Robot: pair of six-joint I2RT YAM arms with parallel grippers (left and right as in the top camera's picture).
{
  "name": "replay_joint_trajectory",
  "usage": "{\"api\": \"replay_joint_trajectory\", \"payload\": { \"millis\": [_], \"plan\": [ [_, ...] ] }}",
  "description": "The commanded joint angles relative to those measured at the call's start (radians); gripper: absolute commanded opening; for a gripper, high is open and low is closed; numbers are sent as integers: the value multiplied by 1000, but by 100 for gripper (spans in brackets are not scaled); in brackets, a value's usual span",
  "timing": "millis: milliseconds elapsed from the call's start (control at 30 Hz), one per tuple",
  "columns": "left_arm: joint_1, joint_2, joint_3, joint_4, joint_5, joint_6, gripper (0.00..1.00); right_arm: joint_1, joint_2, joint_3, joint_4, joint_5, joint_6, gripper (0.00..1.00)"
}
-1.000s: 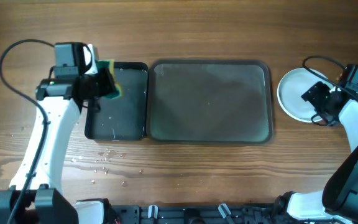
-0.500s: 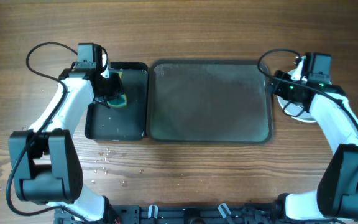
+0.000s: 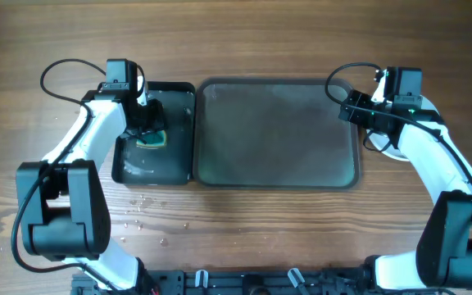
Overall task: Clean dirty plates on tray and stack at the side
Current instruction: 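Lower the sponge into the small tray and open the left gripper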
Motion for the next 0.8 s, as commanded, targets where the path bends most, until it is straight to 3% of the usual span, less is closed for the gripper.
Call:
{"api": "replay_joint_trajectory", "payload": {
  "millis": [0, 33, 167, 233, 767],
  "plan": [
    [-4, -64, 58, 4, 37, -2, 60, 5, 0, -6, 18, -13, -19, 93],
    [-4, -92, 77, 3, 60, -3, 61, 5, 0, -6, 20, -13, -19, 100],
    [-4, -222, 134, 14, 103, -83, 65, 5, 0, -6, 23, -13, -16, 100],
    [-4, -281, 134, 23, 103, -117, 100, 5, 0, -6, 24, -13, -16, 100],
    [-3, -324, 134, 18, 102, -127, 100, 5, 0, -6, 24, -13, -16, 100]
  ]
}}
